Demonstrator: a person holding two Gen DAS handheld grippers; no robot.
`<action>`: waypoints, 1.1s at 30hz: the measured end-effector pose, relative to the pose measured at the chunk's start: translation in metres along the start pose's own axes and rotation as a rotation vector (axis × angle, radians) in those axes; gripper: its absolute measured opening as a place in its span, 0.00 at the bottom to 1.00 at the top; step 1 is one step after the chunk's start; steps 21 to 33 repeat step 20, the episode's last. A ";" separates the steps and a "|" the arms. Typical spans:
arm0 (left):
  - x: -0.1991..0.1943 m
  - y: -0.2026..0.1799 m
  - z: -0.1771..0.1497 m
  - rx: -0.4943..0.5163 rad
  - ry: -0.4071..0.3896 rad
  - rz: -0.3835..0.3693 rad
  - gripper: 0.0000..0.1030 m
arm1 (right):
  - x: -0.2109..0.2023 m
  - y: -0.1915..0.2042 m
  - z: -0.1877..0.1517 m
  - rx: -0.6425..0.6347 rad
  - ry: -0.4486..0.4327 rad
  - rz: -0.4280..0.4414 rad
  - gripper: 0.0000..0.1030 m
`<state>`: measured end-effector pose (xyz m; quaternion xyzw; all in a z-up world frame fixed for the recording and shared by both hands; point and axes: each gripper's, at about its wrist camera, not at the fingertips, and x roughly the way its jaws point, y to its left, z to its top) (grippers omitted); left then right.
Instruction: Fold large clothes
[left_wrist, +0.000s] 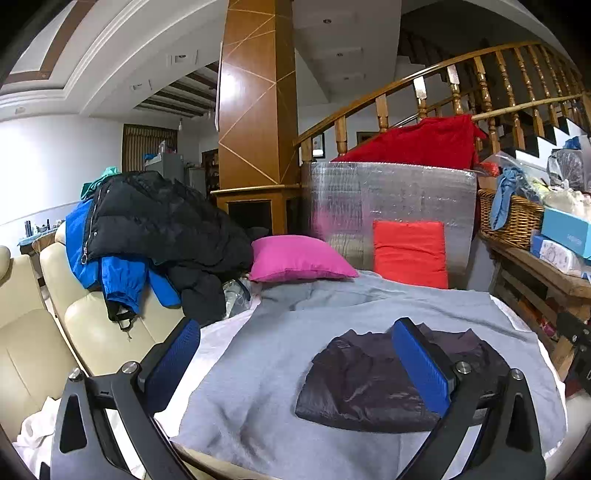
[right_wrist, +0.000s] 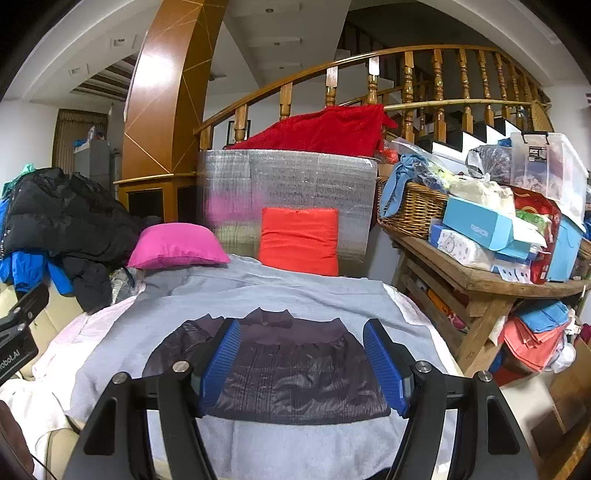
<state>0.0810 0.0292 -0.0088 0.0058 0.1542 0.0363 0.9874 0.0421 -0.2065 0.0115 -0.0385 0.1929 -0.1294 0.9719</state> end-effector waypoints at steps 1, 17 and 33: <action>0.006 0.000 0.000 -0.002 0.006 0.004 1.00 | 0.006 0.001 0.002 -0.003 0.003 -0.001 0.71; 0.078 -0.017 -0.001 -0.002 0.093 0.027 1.00 | 0.099 0.018 0.012 -0.036 0.084 0.065 0.71; 0.091 -0.020 -0.001 -0.007 0.094 0.009 1.00 | 0.117 0.011 0.016 -0.020 0.087 0.077 0.71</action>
